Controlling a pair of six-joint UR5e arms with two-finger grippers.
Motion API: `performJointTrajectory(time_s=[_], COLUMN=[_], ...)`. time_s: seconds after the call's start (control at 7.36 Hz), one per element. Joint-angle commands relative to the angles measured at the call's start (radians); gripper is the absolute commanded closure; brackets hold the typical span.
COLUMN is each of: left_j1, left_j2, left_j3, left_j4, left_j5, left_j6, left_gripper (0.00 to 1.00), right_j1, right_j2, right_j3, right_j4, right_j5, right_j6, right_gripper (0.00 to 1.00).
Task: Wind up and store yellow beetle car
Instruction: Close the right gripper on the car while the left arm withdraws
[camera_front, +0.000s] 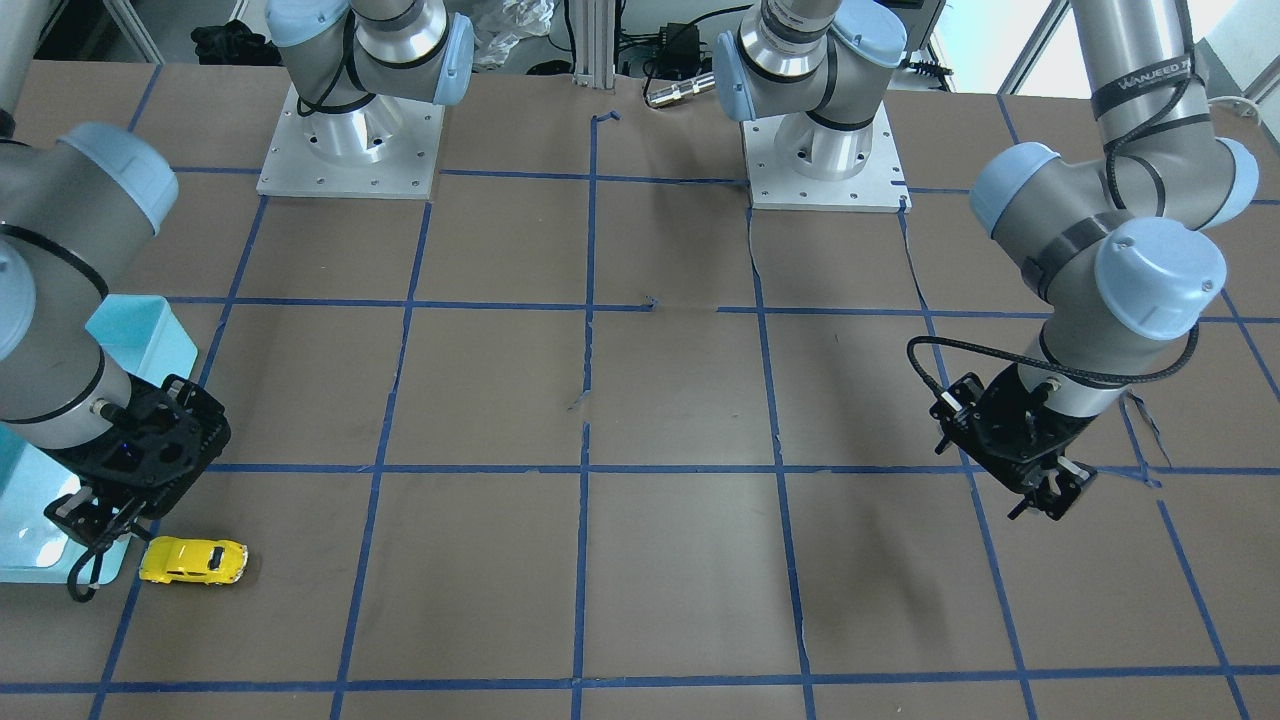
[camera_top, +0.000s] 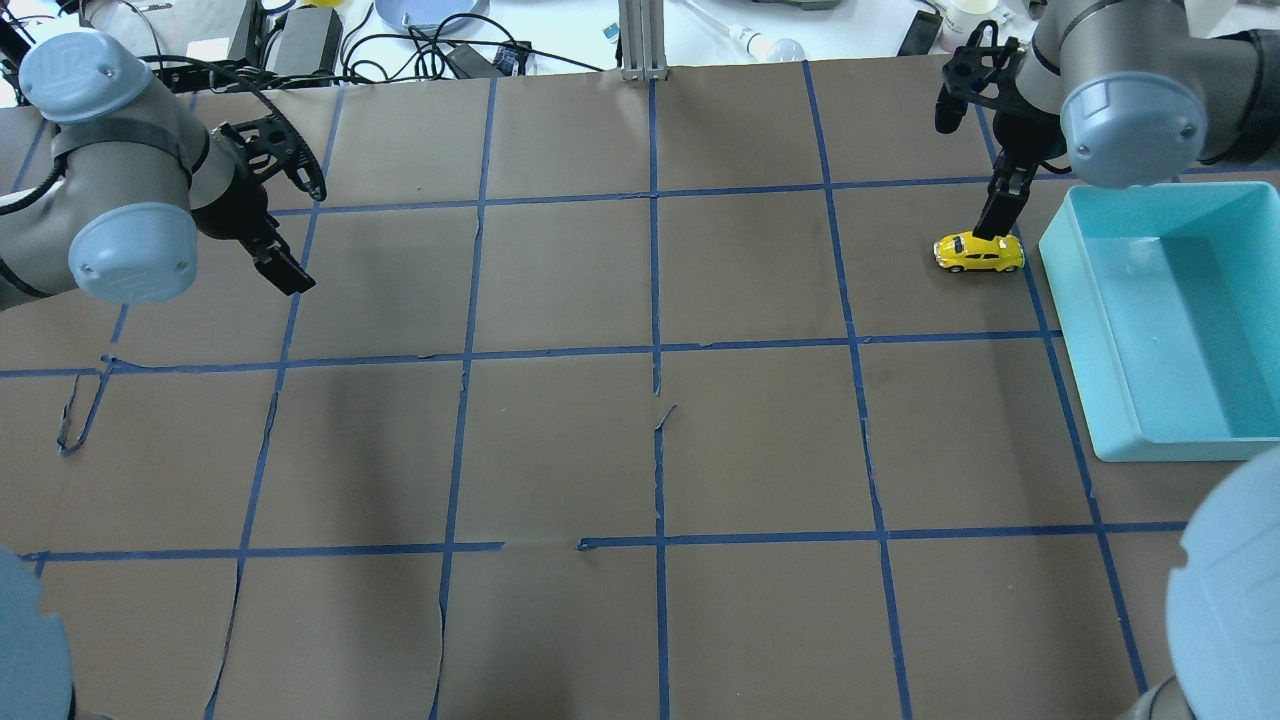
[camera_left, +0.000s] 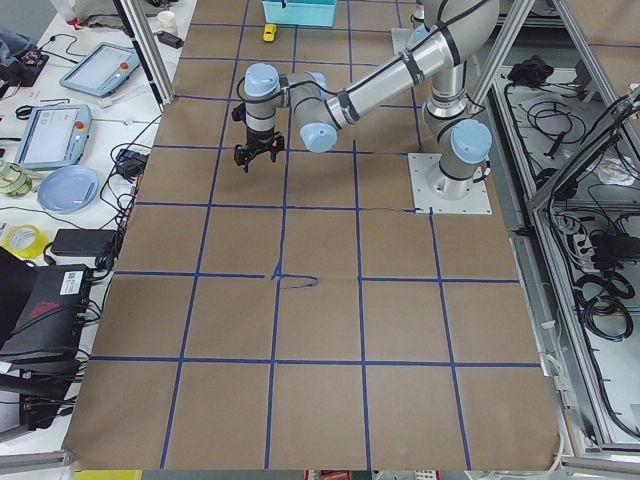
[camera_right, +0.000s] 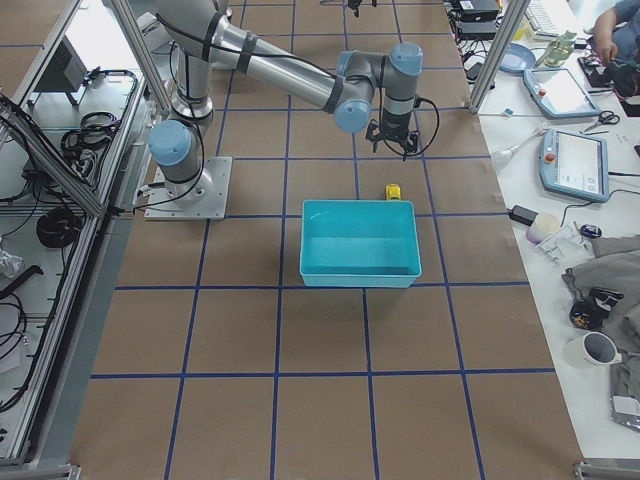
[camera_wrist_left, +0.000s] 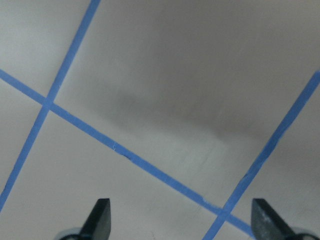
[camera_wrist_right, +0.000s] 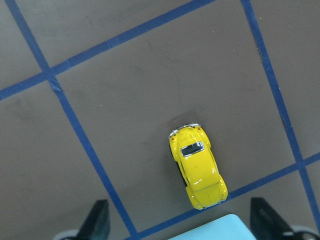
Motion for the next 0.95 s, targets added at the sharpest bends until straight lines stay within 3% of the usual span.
performJointTrajectory(time_s=[0.0, 0.14, 0.41, 0.81], left_j1=[-0.041, -0.041, -0.099, -0.193], left_j2=[0.092, 0.136, 0.213, 0.293], left_j3=[0.075, 0.101, 0.110, 0.124], left_j4=[-0.234, -0.313, -0.344, -0.389], left_j5=[0.001, -0.001, -0.028, 0.033], left_j6=[-0.194, -0.300, -0.568, -0.762], left_gripper=[0.00, 0.00, 0.00, 0.00], right_j1=[-0.019, -0.028, -0.038, -0.070], right_j2=[0.094, 0.137, 0.163, 0.208], right_j3=[-0.002, -0.007, 0.001, 0.001], right_j4=[-0.127, -0.173, -0.183, -0.176], right_j5=[0.012, 0.013, 0.027, 0.064], right_j6=[-0.144, -0.169, -0.174, -0.244], right_gripper=[0.00, 0.00, 0.00, 0.00])
